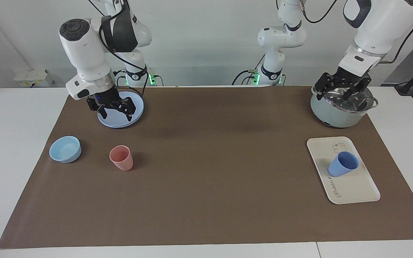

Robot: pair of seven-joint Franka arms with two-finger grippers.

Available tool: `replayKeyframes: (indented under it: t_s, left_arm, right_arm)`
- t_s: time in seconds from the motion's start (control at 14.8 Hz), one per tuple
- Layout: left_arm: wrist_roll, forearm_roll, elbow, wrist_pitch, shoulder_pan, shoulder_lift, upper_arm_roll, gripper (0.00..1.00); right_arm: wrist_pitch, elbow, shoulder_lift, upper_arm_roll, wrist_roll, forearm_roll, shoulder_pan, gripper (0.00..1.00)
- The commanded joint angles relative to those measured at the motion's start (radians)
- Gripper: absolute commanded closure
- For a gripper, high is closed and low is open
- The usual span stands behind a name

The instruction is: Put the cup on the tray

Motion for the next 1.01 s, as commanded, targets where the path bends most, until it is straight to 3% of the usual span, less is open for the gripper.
replayKeyframes:
  t_s: [0.0, 0.14, 0.27, 0.41, 0.95]
  left_arm:
    - [0.027, 0.025, 0.011, -0.037, 0.005, -0.005, -0.005, 0.00]
    - [0.032, 0.025, 0.009, -0.054, 0.006, -0.014, -0.005, 0.00]
    - [0.065, 0.025, -0.006, -0.101, 0.054, -0.042, -0.015, 0.00]
    - [0.105, 0.015, -0.024, -0.095, 0.160, -0.057, -0.095, 0.00]
    - [-0.019, -0.002, -0.028, -0.031, 0.111, -0.053, -0.095, 0.00]
  right_arm:
    - [-0.134, 0.161, 0.042, 0.002, -0.028, -0.009, -0.009, 0.01]
    - [-0.234, 0.279, 0.079, 0.002, -0.028, -0.007, -0.010, 0.01]
    - [-0.274, 0.326, 0.087, 0.002, -0.029, -0.011, -0.009, 0.01]
    - [-0.279, 0.294, 0.062, 0.002, -0.051, -0.007, -0.010, 0.01]
    - [-0.193, 0.156, 0.001, 0.001, -0.086, 0.014, -0.027, 0.01]
